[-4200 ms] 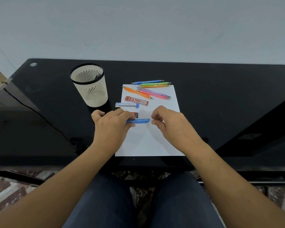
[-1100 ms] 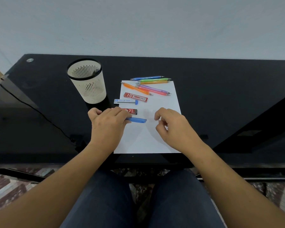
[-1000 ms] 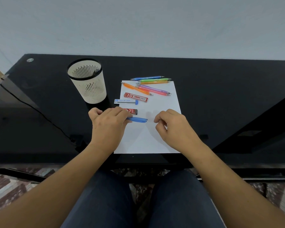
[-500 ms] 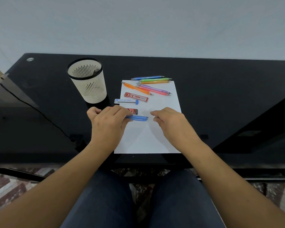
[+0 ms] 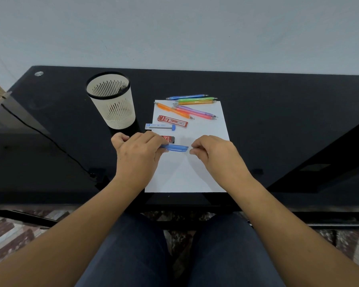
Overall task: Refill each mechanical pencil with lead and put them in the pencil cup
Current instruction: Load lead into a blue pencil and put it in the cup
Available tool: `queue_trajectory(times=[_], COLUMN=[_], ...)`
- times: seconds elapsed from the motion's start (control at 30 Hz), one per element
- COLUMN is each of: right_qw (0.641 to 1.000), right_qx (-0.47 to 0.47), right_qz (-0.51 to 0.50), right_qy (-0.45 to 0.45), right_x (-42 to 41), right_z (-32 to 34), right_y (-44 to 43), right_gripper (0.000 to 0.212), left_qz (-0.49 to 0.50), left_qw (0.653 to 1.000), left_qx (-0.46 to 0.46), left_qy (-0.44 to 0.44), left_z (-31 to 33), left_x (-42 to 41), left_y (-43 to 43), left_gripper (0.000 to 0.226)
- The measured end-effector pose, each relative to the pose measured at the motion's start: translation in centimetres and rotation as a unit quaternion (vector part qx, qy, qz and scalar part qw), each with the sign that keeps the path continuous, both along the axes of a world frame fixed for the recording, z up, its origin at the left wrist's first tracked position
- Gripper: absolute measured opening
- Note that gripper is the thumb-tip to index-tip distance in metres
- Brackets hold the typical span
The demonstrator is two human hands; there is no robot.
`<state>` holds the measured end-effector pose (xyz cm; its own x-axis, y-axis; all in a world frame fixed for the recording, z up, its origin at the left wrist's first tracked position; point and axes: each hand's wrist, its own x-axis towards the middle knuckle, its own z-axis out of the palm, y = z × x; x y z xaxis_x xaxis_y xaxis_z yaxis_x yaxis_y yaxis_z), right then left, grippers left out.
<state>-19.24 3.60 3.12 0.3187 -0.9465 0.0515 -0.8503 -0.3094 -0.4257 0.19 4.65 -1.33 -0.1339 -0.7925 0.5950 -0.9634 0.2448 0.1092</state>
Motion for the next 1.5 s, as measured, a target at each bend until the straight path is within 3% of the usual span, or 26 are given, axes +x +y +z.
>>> queue_trajectory(times=[0.63,0.87,1.5], right_qw=[0.995,0.995,0.993], right_qx=[0.034,0.004,-0.046], right_qz=[0.017,0.048,0.069], right_qy=[0.093,0.083,0.079], right_x=[0.5,0.2,-0.5], right_z=[0.3,0.1,-1.3], right_y=[-0.4,0.0,-0.3], right_gripper=[0.022,0.027,0.022], left_qz=[-0.018,-0.022,-0.005], left_qw=[0.999,0.996,1.0], left_qx=[-0.035,-0.075,-0.02], left_qy=[-0.023,-0.031,-0.024], left_z=[-0.1,-0.2,-0.6], left_x=[0.0,0.2,-0.1], left_y=[0.1,0.0,0.2], left_gripper=[0.011,0.007,0.011])
